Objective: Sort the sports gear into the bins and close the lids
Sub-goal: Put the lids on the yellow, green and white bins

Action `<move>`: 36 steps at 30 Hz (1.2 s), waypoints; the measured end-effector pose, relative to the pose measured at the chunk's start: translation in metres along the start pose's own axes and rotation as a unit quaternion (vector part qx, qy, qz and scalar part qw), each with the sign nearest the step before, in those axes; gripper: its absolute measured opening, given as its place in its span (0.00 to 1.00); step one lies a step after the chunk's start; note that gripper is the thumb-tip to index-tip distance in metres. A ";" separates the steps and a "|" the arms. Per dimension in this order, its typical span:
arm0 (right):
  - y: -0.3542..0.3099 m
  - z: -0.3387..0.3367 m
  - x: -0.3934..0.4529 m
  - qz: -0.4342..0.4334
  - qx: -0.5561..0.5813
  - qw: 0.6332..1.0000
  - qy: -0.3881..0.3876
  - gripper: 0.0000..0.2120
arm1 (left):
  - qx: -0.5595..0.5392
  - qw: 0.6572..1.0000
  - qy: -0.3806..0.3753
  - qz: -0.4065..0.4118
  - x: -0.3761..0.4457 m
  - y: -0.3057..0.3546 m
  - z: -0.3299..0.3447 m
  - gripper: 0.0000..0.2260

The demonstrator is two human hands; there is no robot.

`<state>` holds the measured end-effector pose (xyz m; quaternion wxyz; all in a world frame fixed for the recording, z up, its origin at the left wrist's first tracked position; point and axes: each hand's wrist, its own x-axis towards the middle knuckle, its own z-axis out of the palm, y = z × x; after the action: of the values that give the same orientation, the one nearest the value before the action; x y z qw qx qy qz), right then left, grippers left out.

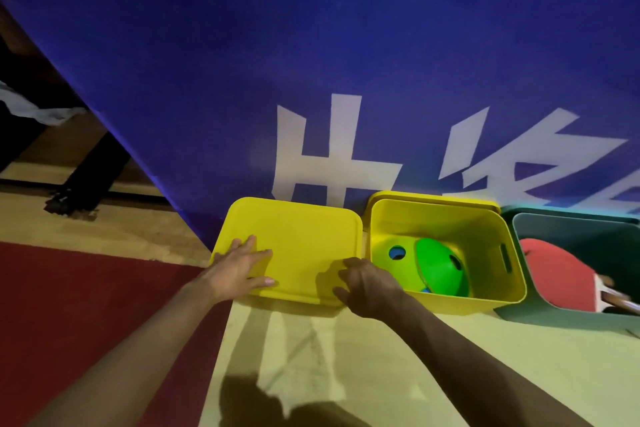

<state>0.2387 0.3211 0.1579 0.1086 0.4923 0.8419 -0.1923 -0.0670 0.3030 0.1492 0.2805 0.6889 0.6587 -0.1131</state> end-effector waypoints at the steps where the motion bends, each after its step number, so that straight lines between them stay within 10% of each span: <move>1: 0.011 -0.002 -0.003 -0.004 0.018 0.999 0.028 0.23 | -0.001 1.000 0.010 0.008 0.002 0.012 -0.003 0.33; 16: 0.275 -0.073 -0.050 0.148 0.018 0.978 0.148 0.29 | -0.056 0.983 0.154 0.087 0.090 0.219 -0.037 0.36; 26: 0.325 -0.078 -0.010 0.131 0.008 0.986 0.099 0.22 | 0.012 0.986 0.142 0.083 0.158 0.262 -0.049 0.31; 36: 0.318 -0.041 0.009 0.202 -0.008 0.954 0.220 0.14 | 0.029 0.987 0.147 0.056 0.181 0.270 -0.024 0.28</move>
<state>0.5115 0.4865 0.1224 -0.0389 0.6810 0.7298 -0.0465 0.2089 0.4754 0.1383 0.1668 0.7419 0.6493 -0.0139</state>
